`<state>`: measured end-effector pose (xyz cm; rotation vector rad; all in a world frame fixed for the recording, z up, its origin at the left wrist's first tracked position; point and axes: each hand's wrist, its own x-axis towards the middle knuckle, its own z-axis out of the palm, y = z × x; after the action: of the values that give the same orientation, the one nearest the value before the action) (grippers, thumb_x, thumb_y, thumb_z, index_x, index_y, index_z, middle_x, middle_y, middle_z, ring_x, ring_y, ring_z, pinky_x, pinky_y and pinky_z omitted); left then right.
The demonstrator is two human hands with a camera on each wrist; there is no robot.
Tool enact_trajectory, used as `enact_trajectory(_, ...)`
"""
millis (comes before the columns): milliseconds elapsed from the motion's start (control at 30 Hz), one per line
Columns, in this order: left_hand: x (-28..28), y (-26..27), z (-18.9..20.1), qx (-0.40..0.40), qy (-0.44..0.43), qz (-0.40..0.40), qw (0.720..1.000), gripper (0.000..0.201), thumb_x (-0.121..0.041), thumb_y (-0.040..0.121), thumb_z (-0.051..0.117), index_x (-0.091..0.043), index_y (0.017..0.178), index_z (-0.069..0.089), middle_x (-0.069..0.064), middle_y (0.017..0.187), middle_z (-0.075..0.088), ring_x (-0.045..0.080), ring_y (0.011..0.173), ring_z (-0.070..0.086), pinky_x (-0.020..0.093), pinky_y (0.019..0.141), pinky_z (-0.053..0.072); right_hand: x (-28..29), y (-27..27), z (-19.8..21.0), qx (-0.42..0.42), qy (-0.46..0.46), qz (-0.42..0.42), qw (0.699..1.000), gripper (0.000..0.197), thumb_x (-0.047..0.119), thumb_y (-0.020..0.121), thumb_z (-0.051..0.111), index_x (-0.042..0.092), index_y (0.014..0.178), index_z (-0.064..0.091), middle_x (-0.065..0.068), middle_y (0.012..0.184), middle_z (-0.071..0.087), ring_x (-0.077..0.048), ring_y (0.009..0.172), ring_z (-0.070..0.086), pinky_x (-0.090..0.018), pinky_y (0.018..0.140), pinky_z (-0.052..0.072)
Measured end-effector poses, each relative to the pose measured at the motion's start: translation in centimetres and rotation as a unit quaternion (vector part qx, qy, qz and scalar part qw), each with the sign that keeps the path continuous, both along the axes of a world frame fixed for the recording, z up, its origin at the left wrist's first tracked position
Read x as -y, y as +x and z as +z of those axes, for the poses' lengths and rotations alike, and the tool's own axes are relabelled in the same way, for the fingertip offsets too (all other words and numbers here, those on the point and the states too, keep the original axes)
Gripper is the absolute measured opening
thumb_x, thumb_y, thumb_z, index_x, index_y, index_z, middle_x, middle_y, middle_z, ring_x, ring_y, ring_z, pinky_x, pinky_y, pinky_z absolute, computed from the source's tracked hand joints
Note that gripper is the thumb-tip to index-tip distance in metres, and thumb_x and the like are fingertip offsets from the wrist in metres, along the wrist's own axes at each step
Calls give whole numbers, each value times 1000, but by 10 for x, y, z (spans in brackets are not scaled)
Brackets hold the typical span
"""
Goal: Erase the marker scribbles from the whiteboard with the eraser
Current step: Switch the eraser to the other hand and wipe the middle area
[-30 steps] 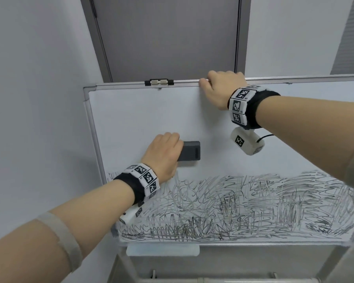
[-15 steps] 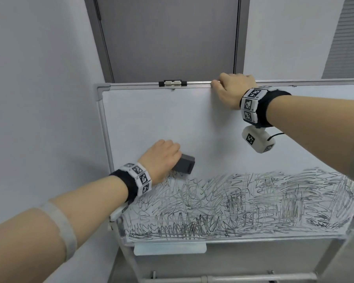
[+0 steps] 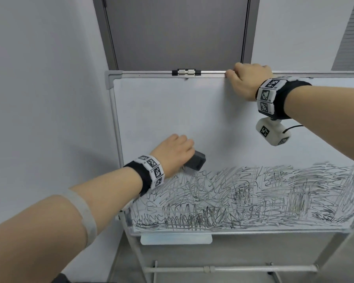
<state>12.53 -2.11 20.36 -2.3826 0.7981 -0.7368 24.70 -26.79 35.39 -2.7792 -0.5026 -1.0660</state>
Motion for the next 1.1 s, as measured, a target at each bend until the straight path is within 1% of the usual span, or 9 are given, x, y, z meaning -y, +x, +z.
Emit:
enact_trajectory(133, 4, -3, -28, -17, 76, 2, 997, 17, -13, 77, 71, -15, 93, 66, 2, 98, 61, 25, 91, 55, 38, 82, 47, 0, 0, 0, 1, -7, -8, 1000, 45, 48, 98, 20, 14, 91, 48, -7, 85, 52, -31, 82, 45, -40, 80, 30)
enact_trajectory(267, -23, -5, -32, -16, 145, 11, 989, 13, -17, 73, 77, -17, 81, 68, 1, 93, 61, 24, 87, 56, 37, 79, 47, -3, 2, 0, -3, -8, -6, 1000, 45, 49, 97, 20, 14, 93, 49, -7, 87, 53, -31, 84, 45, -41, 81, 29)
enact_trajectory(467, -61, -16, -11, -18, 176, 47, 983, 19, -14, 72, 76, -15, 89, 68, 2, 99, 63, 24, 91, 58, 37, 84, 48, -2, 5, 0, -8, 0, -7, 1000, 45, 49, 96, 20, 15, 93, 48, -7, 88, 52, -31, 84, 44, -43, 85, 33)
enact_trajectory(633, -1, 5, -8, 0, 148, -12, 989, 23, -18, 77, 75, -15, 99, 67, 2, 106, 63, 25, 97, 56, 39, 88, 47, -2, 4, -1, 7, 4, -1, 1000, 42, 48, 97, 20, 16, 88, 45, -6, 85, 52, -31, 82, 44, -42, 82, 31)
enact_trajectory(733, 41, 20, -10, 8, 174, -51, 983, 8, -15, 81, 65, -18, 85, 70, -2, 96, 63, 23, 90, 56, 35, 80, 45, -1, 5, -2, 12, 1, -2, 1000, 42, 48, 98, 20, 15, 88, 45, -5, 84, 51, -30, 82, 43, -41, 80, 28)
enact_trajectory(867, 44, 27, -6, 13, 193, -68, 979, 20, -14, 80, 52, -23, 74, 70, -4, 91, 61, 21, 87, 57, 34, 78, 43, 2, 7, -2, 9, 4, 2, 1000, 40, 47, 98, 22, 16, 89, 45, -4, 86, 50, -30, 83, 41, -41, 81, 29)
enact_trajectory(967, 21, 26, -4, 22, 218, -71, 973, 16, -15, 79, 57, -23, 71, 69, -4, 91, 61, 21, 88, 56, 34, 79, 45, -5, 9, -3, 1, 7, 8, 1000, 41, 47, 98, 22, 15, 90, 46, -5, 87, 50, -30, 83, 41, -43, 87, 32)
enact_trajectory(1033, -6, 20, -3, 9, 240, -50, 969, 5, -19, 77, 70, -23, 74, 69, -3, 94, 61, 22, 92, 54, 35, 83, 43, -6, 12, -2, 0, 16, 7, 1000, 43, 48, 96, 22, 15, 92, 50, -5, 87, 51, -30, 84, 41, -43, 87, 32)
enact_trajectory(1100, -39, 11, 0, 11, 255, -29, 966, 10, -20, 72, 77, -22, 74, 68, -2, 93, 60, 23, 91, 51, 36, 83, 42, -5, 16, -3, -1, 25, 9, 1000, 45, 49, 95, 22, 15, 93, 52, -5, 87, 52, -29, 85, 40, -43, 88, 31)
